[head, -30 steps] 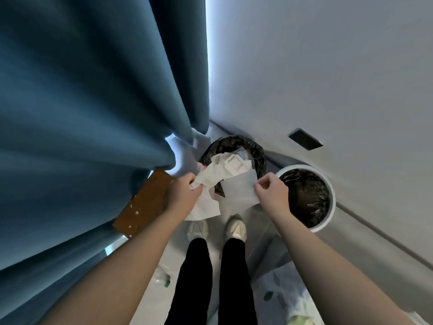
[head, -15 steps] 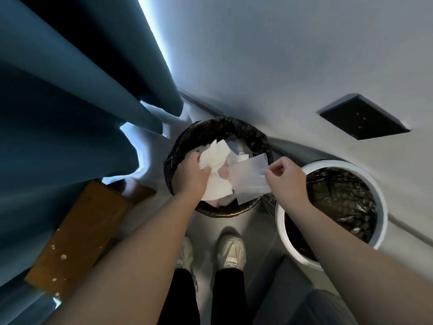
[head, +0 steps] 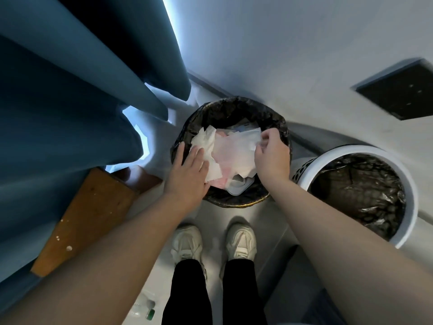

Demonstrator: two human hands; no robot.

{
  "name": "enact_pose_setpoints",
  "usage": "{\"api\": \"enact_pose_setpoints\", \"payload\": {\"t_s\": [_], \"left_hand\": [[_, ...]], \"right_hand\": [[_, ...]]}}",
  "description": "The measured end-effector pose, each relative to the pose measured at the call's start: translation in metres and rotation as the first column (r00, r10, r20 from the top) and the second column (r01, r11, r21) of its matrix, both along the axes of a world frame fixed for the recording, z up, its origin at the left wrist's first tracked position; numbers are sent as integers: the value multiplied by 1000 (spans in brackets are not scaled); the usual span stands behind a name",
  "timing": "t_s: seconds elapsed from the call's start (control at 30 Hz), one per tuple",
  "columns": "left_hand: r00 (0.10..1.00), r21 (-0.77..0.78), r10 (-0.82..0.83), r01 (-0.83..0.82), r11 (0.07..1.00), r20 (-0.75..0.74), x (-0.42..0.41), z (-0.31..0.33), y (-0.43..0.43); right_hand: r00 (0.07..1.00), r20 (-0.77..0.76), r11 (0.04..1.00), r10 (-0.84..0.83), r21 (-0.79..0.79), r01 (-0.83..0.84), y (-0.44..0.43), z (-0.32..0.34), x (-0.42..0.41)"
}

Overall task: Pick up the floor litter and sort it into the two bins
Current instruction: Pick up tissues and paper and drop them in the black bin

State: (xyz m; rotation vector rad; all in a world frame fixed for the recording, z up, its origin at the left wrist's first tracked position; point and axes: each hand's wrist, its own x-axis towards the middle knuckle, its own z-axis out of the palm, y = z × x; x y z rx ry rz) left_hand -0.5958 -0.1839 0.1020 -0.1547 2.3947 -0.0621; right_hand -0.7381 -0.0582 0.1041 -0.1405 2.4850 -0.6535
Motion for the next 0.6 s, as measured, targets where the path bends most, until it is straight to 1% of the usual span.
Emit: {"api": "enact_pose_setpoints", "payload": {"t_s": [0.03, 0.1, 0.13, 0.2, 0.27, 0.33, 0.4, 0.5, 0.6], "left_hand": [[998, -23, -60, 61, 998, 21, 0, -4, 0], [992, -48, -114, 117, 992, 63, -5, -11, 2], [990, -52, -111, 115, 992, 82, -8, -12, 2], [994, -63, -58, 64, 996, 93, -16, -13, 5], [998, -73, 8, -3, 997, 69, -24, -18, 9], [997, -69, 38, -33, 997, 67, -33, -26, 14], [994, -65, 38, -31, 997, 104, -42, -40, 19], [983, -72, 55, -43, 997, 174, -50, -70, 26], [978, -77, 81, -68, 995, 192, -50, -96, 31]], "right_hand": [[995, -1, 993, 95, 69, -95, -2, -9, 2], [952, 10, 935, 306, 185, -302, -3, -21, 7], [913, 3, 888, 407, 234, -396, -2, -24, 10], [801, 3, 765, 598, 293, -573, 5, -25, 16], [700, 91, 659, 708, 269, -702, 11, -28, 19], [632, 191, 584, 751, 255, -770, 14, -40, 19], [601, 251, 535, 759, 285, -795, 13, -58, 17], [594, 313, 507, 741, 319, -801, 9, -88, 15], [585, 367, 488, 724, 328, -809, 9, -111, 16]]}}
